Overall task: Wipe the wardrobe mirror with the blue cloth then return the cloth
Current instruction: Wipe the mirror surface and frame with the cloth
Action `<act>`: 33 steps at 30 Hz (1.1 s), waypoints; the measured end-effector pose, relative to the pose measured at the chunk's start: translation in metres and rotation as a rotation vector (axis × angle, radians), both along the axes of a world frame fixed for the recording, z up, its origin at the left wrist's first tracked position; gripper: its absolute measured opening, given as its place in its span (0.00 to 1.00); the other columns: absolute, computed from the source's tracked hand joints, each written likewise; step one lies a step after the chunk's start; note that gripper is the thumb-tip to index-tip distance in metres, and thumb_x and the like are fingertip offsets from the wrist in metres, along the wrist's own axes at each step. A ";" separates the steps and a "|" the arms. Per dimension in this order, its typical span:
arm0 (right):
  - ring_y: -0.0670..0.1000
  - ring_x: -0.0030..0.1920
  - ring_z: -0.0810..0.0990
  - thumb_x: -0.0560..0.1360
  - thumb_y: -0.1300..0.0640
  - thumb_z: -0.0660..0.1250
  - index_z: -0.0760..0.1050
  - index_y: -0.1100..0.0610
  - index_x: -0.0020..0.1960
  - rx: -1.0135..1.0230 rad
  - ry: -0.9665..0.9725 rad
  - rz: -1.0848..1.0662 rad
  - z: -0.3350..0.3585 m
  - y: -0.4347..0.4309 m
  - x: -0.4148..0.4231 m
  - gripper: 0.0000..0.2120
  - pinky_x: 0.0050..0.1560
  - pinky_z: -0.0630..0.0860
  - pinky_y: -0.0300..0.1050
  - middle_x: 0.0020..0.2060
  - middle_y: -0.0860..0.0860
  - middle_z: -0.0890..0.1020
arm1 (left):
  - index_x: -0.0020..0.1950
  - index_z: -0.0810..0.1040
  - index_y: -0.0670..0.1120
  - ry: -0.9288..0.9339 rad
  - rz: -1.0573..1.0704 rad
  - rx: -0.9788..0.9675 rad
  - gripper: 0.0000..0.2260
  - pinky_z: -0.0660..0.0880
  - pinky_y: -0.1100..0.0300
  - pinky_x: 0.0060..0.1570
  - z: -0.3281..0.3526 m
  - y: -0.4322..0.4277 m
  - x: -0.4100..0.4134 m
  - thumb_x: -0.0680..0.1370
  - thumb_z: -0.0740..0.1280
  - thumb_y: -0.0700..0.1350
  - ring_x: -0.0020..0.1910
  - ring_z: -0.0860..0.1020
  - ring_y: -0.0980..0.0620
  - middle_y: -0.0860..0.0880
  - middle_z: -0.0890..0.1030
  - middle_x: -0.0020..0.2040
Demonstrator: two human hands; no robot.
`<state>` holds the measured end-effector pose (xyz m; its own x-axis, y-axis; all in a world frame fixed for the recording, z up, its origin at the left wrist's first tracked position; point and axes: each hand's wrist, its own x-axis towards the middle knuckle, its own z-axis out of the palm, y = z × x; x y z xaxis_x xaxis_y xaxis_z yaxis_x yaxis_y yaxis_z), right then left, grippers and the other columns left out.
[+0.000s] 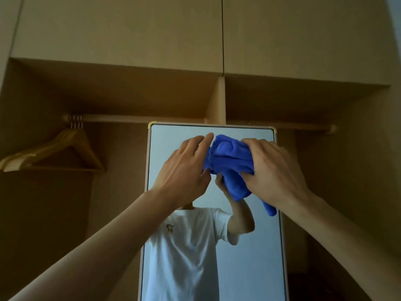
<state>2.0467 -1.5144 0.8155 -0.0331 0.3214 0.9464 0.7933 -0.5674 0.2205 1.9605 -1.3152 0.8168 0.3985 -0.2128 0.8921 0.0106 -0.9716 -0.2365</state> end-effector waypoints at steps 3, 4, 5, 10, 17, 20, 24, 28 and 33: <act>0.53 0.46 0.80 0.75 0.51 0.70 0.72 0.56 0.65 0.018 -0.001 -0.004 0.027 0.003 0.004 0.21 0.46 0.76 0.48 0.47 0.51 0.81 | 0.80 0.60 0.48 -0.009 0.047 -0.015 0.30 0.68 0.50 0.70 0.028 0.001 0.012 0.80 0.64 0.50 0.74 0.66 0.46 0.48 0.67 0.76; 0.52 0.44 0.79 0.75 0.51 0.70 0.72 0.55 0.64 0.033 0.006 -0.009 0.037 0.002 0.007 0.20 0.44 0.76 0.46 0.46 0.50 0.80 | 0.79 0.60 0.48 -0.021 0.062 -0.017 0.29 0.68 0.50 0.70 0.037 0.002 0.016 0.80 0.64 0.51 0.74 0.66 0.46 0.48 0.67 0.76; 0.50 0.42 0.78 0.76 0.50 0.70 0.72 0.54 0.64 0.054 0.012 -0.021 0.046 0.000 0.010 0.19 0.41 0.75 0.45 0.44 0.49 0.80 | 0.79 0.61 0.48 -0.033 0.078 -0.018 0.28 0.66 0.50 0.72 0.045 0.003 0.018 0.81 0.63 0.52 0.75 0.65 0.46 0.48 0.67 0.77; 0.50 0.39 0.77 0.77 0.49 0.67 0.70 0.53 0.63 0.142 0.050 -0.064 0.085 -0.015 0.022 0.18 0.38 0.72 0.45 0.41 0.48 0.78 | 0.80 0.60 0.48 -0.013 0.185 -0.055 0.28 0.58 0.49 0.77 0.077 0.009 0.030 0.83 0.56 0.59 0.79 0.60 0.46 0.48 0.64 0.79; 0.51 0.39 0.78 0.76 0.50 0.68 0.69 0.53 0.63 0.126 0.120 -0.151 0.105 -0.018 0.021 0.18 0.36 0.71 0.45 0.42 0.49 0.79 | 0.73 0.71 0.51 0.057 0.232 -0.138 0.26 0.64 0.48 0.72 0.085 0.009 0.046 0.82 0.49 0.64 0.70 0.71 0.46 0.50 0.76 0.69; 0.51 0.40 0.78 0.76 0.51 0.67 0.69 0.53 0.63 0.133 0.132 -0.150 0.109 -0.020 0.015 0.18 0.38 0.73 0.47 0.43 0.48 0.78 | 0.73 0.70 0.53 0.035 0.211 -0.158 0.25 0.64 0.49 0.72 0.085 0.005 0.043 0.82 0.52 0.64 0.70 0.71 0.46 0.51 0.76 0.70; 0.50 0.39 0.78 0.76 0.51 0.67 0.69 0.53 0.63 0.138 0.144 -0.165 0.115 -0.028 0.009 0.17 0.36 0.72 0.46 0.41 0.48 0.78 | 0.72 0.70 0.53 0.033 0.195 -0.168 0.23 0.64 0.50 0.72 0.084 -0.004 0.032 0.82 0.55 0.62 0.69 0.71 0.47 0.51 0.76 0.68; 0.49 0.36 0.77 0.76 0.51 0.67 0.69 0.54 0.61 0.133 0.172 -0.195 0.117 -0.039 0.007 0.16 0.35 0.71 0.45 0.39 0.48 0.77 | 0.71 0.71 0.51 0.032 0.194 -0.186 0.23 0.65 0.48 0.71 0.084 -0.015 0.017 0.82 0.55 0.61 0.65 0.73 0.46 0.49 0.77 0.64; 0.48 0.35 0.76 0.76 0.50 0.68 0.69 0.54 0.60 0.140 0.197 -0.224 0.121 -0.048 0.006 0.16 0.35 0.72 0.46 0.37 0.48 0.77 | 0.75 0.68 0.52 0.008 0.189 -0.175 0.24 0.63 0.49 0.73 0.081 -0.027 0.001 0.83 0.55 0.61 0.67 0.71 0.47 0.50 0.75 0.67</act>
